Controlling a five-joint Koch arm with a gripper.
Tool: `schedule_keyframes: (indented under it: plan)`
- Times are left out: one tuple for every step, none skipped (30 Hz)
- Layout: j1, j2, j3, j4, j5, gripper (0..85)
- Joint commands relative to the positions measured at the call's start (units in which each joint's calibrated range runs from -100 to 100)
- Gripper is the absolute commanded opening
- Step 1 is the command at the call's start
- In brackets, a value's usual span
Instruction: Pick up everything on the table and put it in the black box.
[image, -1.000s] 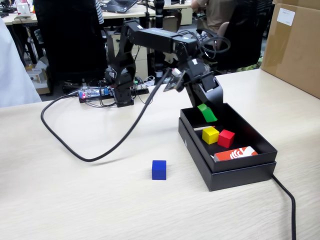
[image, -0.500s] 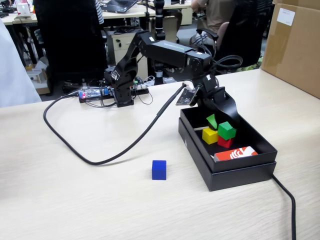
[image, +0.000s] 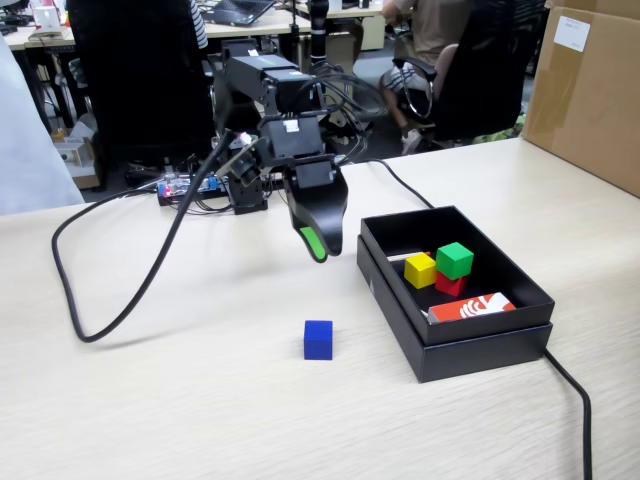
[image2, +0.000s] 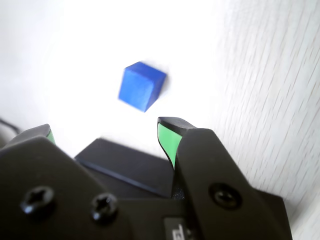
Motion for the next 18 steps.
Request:
schedule_keyframes:
  plan:
    - [-0.4,6.1,2.6,-0.3,-0.3,43.0]
    - [-0.4,7.7,3.1,-0.3,-0.2,43.1]
    - [-0.4,9.2,3.5,-0.3,-0.2,43.1]
    - [-0.4,10.5,4.1,-0.3,-0.2,43.1]
    - [-0.4,11.9,4.7,-0.3,-0.2,43.1]
    - [-0.4,13.2,5.5,-0.3,-0.1,43.1]
    - [-0.4,14.4,6.4,-0.3,-0.1,43.1]
    - [-0.4,15.8,7.3,-0.3,-0.1,43.1]
    - [-0.5,16.9,7.9,-0.3,-0.1,43.1]
    - [-0.6,18.1,8.5,-0.3,-0.1,43.1]
    - [-0.7,19.2,9.1,-0.3,-0.1,43.1]
    - [-0.7,19.9,9.5,-0.3,-0.1,43.1]
    - [-0.8,20.7,9.9,-0.3,-0.1,43.0]
    - [-0.8,21.5,10.2,-0.3,-0.1,43.0]
    - [-0.9,22.2,10.3,-0.3,-0.1,43.0]
    - [-0.9,22.8,10.4,-0.3,-0.1,43.0]
    - [-0.9,23.3,10.4,-0.4,-0.1,42.4]
    - [-0.9,23.4,10.4,-0.4,-0.1,42.2]
